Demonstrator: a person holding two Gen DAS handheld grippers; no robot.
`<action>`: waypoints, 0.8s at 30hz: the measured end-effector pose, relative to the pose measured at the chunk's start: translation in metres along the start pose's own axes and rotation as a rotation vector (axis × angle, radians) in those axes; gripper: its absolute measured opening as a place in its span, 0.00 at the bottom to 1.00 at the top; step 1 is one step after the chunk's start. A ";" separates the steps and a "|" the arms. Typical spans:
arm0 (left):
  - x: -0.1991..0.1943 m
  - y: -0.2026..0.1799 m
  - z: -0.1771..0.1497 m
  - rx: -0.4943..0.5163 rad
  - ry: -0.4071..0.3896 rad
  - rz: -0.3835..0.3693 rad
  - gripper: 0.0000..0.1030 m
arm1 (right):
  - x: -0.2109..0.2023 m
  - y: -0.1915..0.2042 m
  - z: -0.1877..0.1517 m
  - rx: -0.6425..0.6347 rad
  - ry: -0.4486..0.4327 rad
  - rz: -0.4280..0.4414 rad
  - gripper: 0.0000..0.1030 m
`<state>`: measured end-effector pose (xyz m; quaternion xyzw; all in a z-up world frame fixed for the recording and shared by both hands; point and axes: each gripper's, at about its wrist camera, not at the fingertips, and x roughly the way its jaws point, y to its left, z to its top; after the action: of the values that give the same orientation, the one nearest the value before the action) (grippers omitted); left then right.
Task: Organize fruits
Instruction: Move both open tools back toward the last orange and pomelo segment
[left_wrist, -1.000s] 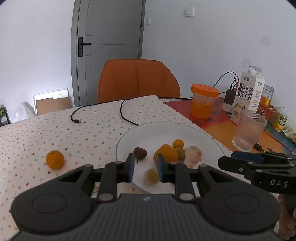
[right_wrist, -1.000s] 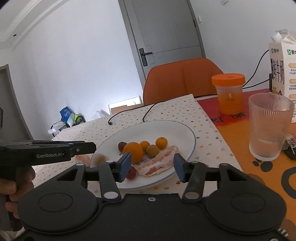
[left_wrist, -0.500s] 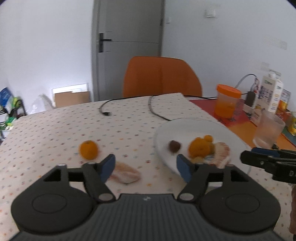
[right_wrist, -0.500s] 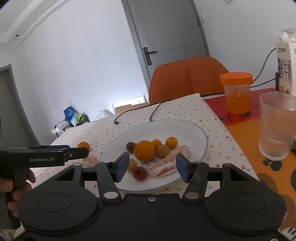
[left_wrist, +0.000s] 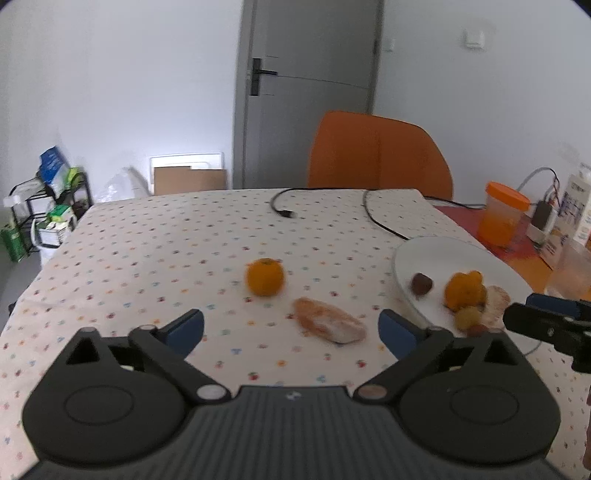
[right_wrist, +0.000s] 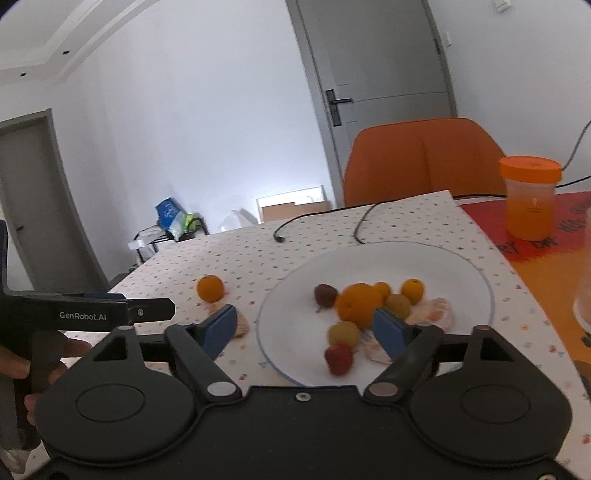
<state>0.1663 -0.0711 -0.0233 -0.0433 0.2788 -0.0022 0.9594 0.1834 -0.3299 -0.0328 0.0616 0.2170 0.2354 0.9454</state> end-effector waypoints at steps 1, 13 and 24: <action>-0.001 0.003 -0.001 -0.009 -0.002 0.011 1.00 | 0.002 0.002 0.000 -0.002 0.005 0.012 0.80; -0.006 0.036 -0.006 -0.064 0.000 0.037 1.00 | 0.025 0.037 0.008 -0.096 0.028 0.088 0.95; -0.005 0.057 -0.009 -0.096 -0.002 0.051 1.00 | 0.050 0.056 0.013 -0.160 0.081 0.157 0.90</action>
<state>0.1561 -0.0154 -0.0329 -0.0824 0.2785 0.0357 0.9562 0.2050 -0.2570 -0.0282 -0.0070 0.2299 0.3274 0.9164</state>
